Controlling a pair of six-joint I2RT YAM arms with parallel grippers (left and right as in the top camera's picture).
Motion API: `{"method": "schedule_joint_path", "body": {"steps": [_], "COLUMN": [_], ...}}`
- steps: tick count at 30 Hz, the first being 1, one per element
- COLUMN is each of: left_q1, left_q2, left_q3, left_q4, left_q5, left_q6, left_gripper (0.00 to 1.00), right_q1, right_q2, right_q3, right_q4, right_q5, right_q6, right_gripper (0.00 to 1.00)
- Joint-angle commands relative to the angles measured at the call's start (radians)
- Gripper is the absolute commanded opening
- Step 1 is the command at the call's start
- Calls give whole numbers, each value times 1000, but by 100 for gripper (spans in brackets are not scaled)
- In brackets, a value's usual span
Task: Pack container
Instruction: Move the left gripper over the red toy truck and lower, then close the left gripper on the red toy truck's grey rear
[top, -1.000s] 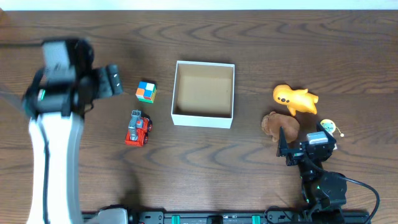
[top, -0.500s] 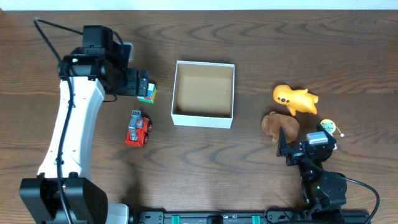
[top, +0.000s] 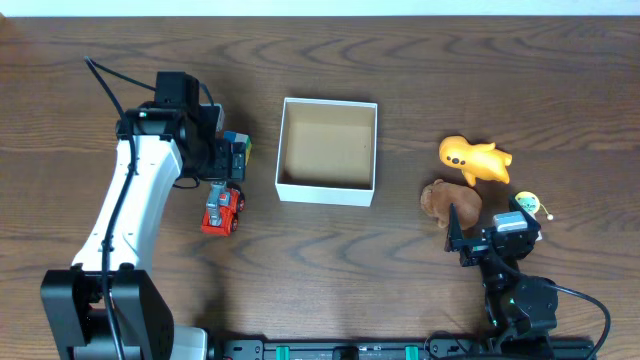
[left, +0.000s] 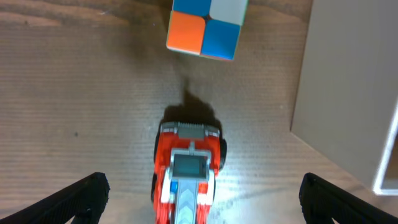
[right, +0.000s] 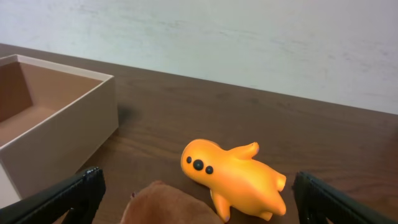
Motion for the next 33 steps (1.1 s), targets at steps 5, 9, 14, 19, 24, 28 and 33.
{"method": "schedule_joint_path", "body": {"steps": [5,9,14,19,24,28,33], "left_q1": [5,5,5,5,5,5,4], "left_q2": [-7,-7,-7,-7,-7,-6,-4], "left_q3": [-104,-168,-226,-226,-226,-228,-233], "left_q4": [91,136,169,191,226,196,170], "left_q5": [-64,-65,-64,-64,-64,-61,-61], "left_q6": [-35,-35,-34,-34,-34,-33,-10], "left_gripper": [98,98,98,98,98,98,98], "right_q1": [-5,-5,-5,-5,-5,-5,-5], "right_q2": [-2,-2,-2,-2,-2,-2,-2], "right_q3": [-2,-2,-2,-2,-2,-2,-2], "right_q4": [-4,-4,-4,-4,-4,-4,-4], "right_q5": [0,0,0,1,0,0,1], "right_q6": [15,15,15,15,15,15,15], "right_gripper": [99,99,99,99,99,99,99]}}
